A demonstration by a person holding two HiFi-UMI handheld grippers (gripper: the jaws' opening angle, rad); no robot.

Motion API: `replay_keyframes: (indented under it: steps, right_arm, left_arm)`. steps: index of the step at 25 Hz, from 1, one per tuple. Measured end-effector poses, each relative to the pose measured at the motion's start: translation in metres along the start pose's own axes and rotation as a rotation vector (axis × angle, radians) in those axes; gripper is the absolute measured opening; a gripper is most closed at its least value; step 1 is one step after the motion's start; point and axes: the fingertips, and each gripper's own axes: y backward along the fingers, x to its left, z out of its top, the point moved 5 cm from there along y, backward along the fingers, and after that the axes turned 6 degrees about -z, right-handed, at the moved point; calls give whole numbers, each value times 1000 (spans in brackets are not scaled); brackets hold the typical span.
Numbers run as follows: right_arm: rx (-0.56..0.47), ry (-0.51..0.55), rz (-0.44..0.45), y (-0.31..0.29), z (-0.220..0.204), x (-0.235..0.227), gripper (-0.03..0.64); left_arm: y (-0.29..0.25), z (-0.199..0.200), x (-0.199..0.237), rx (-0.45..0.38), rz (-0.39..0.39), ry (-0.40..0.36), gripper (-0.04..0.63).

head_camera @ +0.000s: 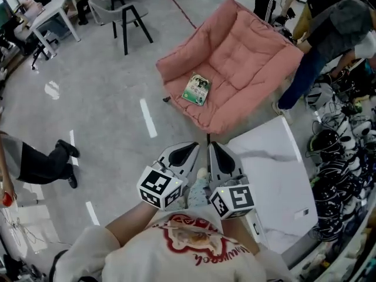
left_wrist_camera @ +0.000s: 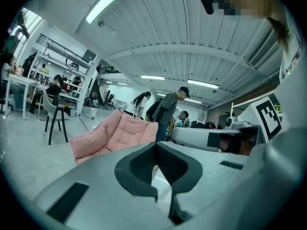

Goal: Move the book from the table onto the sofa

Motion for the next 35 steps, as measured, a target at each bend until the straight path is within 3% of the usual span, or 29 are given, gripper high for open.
replay_keyframes:
  steps: [8,21,35]
  right_arm:
    - [-42,21,-5,41,21,11,0]
    - [-30,18,41,82,6,13,-1]
    - [-25,31,31,109,1,11,0]
  left_arm:
    - [18,14,-33,-32,-11,-13,5]
    - [31,-5,-69,-61,20,0,5]
    - [40,-12,-94,-84,27,3,5]
